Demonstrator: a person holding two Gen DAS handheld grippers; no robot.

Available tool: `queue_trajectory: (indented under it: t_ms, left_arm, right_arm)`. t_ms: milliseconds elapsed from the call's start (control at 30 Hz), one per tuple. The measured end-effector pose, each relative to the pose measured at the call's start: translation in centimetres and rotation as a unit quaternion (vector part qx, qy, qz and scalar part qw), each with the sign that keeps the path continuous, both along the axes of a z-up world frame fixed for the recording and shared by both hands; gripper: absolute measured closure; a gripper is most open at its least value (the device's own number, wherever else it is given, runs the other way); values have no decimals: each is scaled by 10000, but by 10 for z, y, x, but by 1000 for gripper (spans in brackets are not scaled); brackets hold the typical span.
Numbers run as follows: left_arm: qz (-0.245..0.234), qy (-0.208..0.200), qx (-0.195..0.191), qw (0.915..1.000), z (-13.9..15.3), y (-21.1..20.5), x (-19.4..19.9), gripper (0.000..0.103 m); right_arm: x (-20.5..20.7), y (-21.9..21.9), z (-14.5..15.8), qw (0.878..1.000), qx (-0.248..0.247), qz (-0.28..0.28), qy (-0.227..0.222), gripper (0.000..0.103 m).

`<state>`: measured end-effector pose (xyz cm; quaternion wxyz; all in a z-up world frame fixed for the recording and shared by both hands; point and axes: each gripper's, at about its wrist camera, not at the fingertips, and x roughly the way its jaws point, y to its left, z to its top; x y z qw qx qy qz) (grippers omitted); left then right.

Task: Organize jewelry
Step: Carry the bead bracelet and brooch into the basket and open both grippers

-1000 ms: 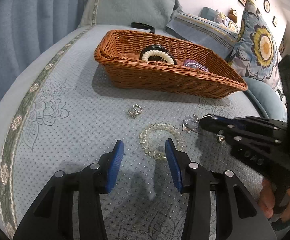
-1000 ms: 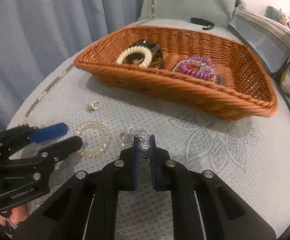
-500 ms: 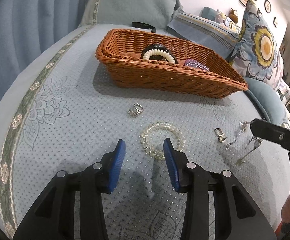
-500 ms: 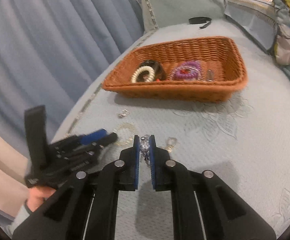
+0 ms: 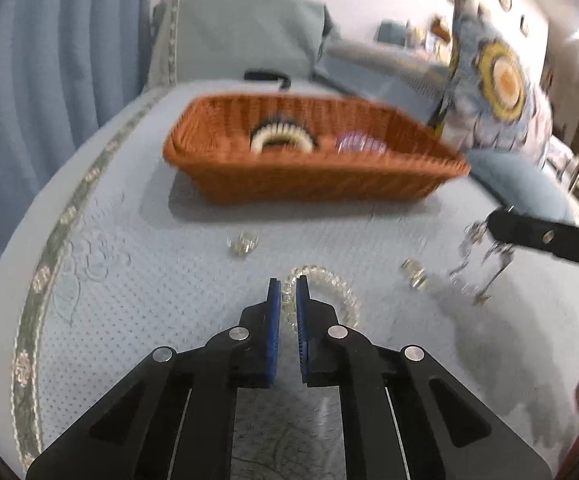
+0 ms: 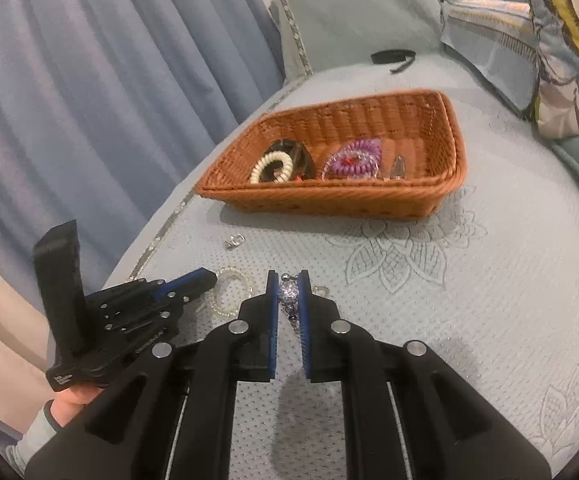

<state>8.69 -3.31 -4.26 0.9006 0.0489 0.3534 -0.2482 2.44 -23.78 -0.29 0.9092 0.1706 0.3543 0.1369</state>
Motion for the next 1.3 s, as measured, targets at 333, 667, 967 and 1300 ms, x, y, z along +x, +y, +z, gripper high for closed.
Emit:
queue_trajectory:
  t_ms: [333, 667, 967, 1300]
  left_arm:
    - [-51, -283, -329, 9990, 20, 1, -10, 97]
    - [-1, -624, -517, 9967, 51, 3, -14, 97]
    - [-118, -1129, -666, 9913, 98, -24, 14, 97]
    - [-76, -1042, -766, 9916, 86, -66, 81, 97]
  right_arm:
    - [-1, -2, 6, 9999, 33, -26, -131, 96]
    - [2, -1, 30, 9988, -218, -170, -411, 96]
    - [44, -15, 66, 9950, -514, -392, -755, 96]
    - [129, -33, 51, 9936, -811, -613, -497, 96]
